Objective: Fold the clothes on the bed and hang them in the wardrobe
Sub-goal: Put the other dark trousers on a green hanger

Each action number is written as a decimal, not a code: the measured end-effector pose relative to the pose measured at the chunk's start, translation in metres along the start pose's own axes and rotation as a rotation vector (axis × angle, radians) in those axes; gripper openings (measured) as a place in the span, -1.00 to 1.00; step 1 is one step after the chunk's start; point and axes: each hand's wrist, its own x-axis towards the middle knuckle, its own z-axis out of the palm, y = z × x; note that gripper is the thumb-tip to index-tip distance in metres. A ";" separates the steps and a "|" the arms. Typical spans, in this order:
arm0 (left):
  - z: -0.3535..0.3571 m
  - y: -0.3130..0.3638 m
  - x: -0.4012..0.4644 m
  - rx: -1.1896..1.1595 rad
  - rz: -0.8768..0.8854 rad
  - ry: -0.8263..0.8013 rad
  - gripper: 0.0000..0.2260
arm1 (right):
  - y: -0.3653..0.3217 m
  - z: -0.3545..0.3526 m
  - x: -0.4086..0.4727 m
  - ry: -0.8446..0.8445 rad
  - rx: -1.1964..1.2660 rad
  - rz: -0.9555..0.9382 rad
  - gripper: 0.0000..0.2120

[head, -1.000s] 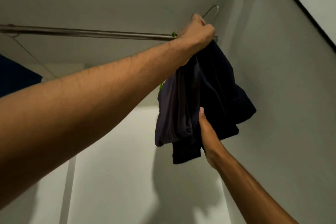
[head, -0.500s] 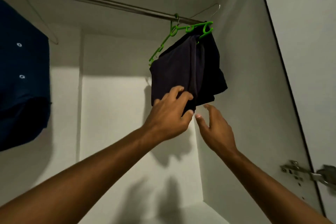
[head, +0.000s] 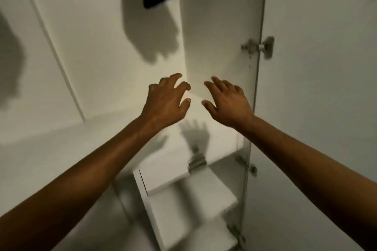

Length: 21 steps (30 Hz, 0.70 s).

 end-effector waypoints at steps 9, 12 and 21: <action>0.131 0.215 -0.199 -0.162 0.131 -0.566 -0.64 | 0.059 0.041 -0.332 -0.453 0.032 0.360 -0.45; 0.155 0.294 -0.257 -0.206 0.255 -0.698 -0.58 | 0.074 0.032 -0.452 -0.564 0.044 0.557 -0.44; 0.143 0.530 -0.358 -0.413 0.724 -0.836 -0.56 | 0.108 -0.078 -0.727 -0.633 -0.048 1.223 -0.45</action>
